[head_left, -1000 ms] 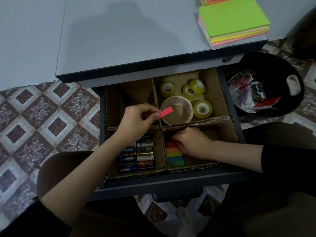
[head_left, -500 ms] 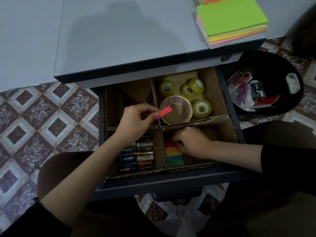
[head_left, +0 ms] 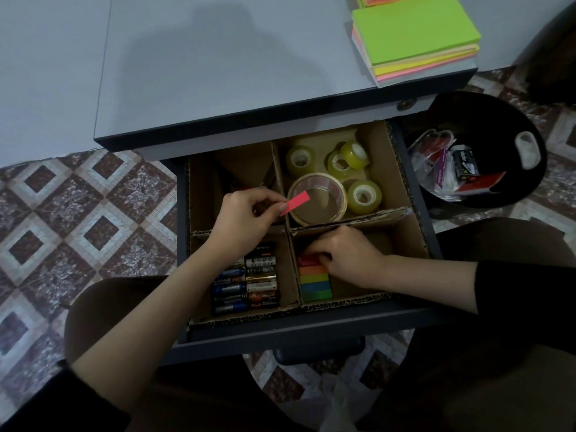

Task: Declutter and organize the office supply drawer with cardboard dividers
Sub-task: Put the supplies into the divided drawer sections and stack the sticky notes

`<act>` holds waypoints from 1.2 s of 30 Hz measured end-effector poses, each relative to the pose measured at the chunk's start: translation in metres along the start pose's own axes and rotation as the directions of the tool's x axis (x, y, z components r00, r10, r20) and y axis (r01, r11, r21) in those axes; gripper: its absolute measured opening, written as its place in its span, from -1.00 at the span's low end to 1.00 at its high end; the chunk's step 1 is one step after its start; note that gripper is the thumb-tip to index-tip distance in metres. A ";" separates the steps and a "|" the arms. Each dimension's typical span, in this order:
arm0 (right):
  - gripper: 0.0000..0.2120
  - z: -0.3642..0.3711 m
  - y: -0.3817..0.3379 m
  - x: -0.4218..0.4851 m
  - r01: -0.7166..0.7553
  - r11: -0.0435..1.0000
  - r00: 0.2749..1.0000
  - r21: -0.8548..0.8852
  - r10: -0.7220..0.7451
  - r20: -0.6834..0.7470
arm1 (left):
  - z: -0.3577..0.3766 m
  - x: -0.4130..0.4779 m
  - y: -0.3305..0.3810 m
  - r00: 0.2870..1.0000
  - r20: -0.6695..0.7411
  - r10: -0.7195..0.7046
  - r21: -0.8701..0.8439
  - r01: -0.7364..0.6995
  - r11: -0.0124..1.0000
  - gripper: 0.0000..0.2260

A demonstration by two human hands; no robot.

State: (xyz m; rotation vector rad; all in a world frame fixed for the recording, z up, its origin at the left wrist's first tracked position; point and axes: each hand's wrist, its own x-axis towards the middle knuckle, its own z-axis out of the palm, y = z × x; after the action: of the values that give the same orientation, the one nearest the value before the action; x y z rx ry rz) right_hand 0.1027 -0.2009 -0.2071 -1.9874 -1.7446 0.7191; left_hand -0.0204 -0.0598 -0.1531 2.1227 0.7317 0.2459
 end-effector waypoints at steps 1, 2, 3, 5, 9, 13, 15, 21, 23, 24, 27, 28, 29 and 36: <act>-0.69 0.001 -0.001 0.001 -0.028 1.000 1.000 0.000 0.028 0.006 | 0.000 0.000 0.000 1.000 -0.001 -0.002 -0.001 0.002 1.000 -0.87; -0.68 0.002 -0.002 0.002 -0.058 0.998 0.998 -0.007 0.058 0.013 | 0.000 0.000 0.000 1.000 -0.003 -0.005 -0.003 0.005 1.000 -0.87; -0.69 0.002 -0.002 0.003 -0.083 0.996 0.996 -0.021 0.084 0.026 | 0.001 0.000 0.000 1.000 -0.004 -0.007 -0.005 0.007 1.000 -0.87; -0.73 0.001 -0.004 0.005 -0.109 0.993 0.992 -0.054 0.112 0.064 | 0.001 0.000 0.000 1.000 -0.002 -0.009 -0.005 0.009 1.000 -0.87; -0.76 0.000 -0.004 0.005 -0.100 0.983 0.985 -0.151 0.120 0.127 | 0.001 -0.001 0.000 1.000 -0.008 -0.008 0.000 0.008 1.000 -0.88; -0.77 0.000 -0.003 0.006 -0.089 0.972 0.977 -0.218 0.128 0.172 | 0.001 -0.001 -0.001 1.000 -0.012 -0.012 0.001 0.013 1.000 -0.88; -0.76 0.000 -0.003 0.006 -0.090 0.970 0.977 -0.227 0.130 0.169 | 0.001 0.000 -0.001 1.000 -0.011 -0.012 0.001 0.012 1.000 -0.88; -0.76 0.002 -0.005 0.006 -0.121 0.974 0.978 -0.190 0.150 0.146 | 0.001 0.000 -0.001 1.000 -0.011 -0.011 -0.008 0.011 1.000 -0.88; -0.76 0.002 -0.005 0.005 -0.168 0.977 0.973 -0.131 0.186 0.137 | 0.001 0.000 -0.001 1.000 -0.011 -0.012 -0.009 0.012 1.000 -0.88; -0.75 0.002 -0.006 0.004 -0.187 0.976 0.970 -0.108 0.201 0.139 | 0.001 -0.001 -0.001 1.000 -0.012 -0.014 -0.010 0.014 1.000 -0.88; -0.73 0.000 -0.006 0.001 -0.215 0.976 0.965 -0.046 0.219 0.143 | 0.001 -0.001 0.000 1.000 -0.015 -0.012 -0.009 0.012 1.000 -0.88; -0.72 -0.001 -0.006 0.000 -0.220 0.975 0.965 -0.025 0.221 0.138 | 0.001 -0.001 0.000 1.000 -0.013 -0.013 -0.006 0.013 1.000 -0.88; -0.72 -0.002 -0.006 -0.001 -0.223 0.975 0.966 -0.007 0.222 0.129 | 0.000 -0.001 0.001 1.000 -0.007 -0.014 0.000 0.014 1.000 -0.88; -0.69 -0.013 -0.001 -0.014 -0.376 0.927 0.925 0.015 0.374 0.064 | -0.001 -0.004 0.006 1.000 -0.001 -0.014 0.020 0.014 1.000 -0.88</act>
State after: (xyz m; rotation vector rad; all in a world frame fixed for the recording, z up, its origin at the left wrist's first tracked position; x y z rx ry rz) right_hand 0.1086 -0.2136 -0.1944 -2.3318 -1.3853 0.9268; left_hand -0.0213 -0.0638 -0.1473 2.1356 0.7516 0.2326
